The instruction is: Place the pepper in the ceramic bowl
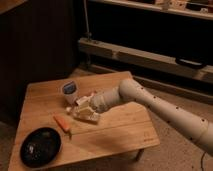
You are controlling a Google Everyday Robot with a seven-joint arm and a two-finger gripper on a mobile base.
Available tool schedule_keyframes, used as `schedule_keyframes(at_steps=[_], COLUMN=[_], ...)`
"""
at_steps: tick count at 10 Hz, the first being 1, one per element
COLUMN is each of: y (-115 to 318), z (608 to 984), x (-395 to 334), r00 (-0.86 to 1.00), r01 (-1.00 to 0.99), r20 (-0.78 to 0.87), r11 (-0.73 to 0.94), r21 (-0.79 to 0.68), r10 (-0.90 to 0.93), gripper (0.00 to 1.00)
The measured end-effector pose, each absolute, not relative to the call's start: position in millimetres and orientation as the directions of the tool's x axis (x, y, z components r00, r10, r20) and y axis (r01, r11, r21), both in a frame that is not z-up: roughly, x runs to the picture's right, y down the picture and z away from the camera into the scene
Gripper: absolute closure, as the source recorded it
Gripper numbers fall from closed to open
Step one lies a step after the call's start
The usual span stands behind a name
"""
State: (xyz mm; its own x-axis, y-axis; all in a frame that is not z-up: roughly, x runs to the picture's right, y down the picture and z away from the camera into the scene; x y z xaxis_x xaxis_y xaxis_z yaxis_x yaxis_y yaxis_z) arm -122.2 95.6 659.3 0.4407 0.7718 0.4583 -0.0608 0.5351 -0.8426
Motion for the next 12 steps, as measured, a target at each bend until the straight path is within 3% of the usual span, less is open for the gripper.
schedule_keyframes(at_steps=[10, 12], y=[94, 76], z=[661, 671], x=[-121, -126], r00=[0.453, 0.586], r01=[-0.078, -0.155], r20=[0.447, 0.378], r11=[0.534, 0.557], r21=[-0.842, -0.816], r10=[0.771, 0.717], gripper=[0.96, 0.96])
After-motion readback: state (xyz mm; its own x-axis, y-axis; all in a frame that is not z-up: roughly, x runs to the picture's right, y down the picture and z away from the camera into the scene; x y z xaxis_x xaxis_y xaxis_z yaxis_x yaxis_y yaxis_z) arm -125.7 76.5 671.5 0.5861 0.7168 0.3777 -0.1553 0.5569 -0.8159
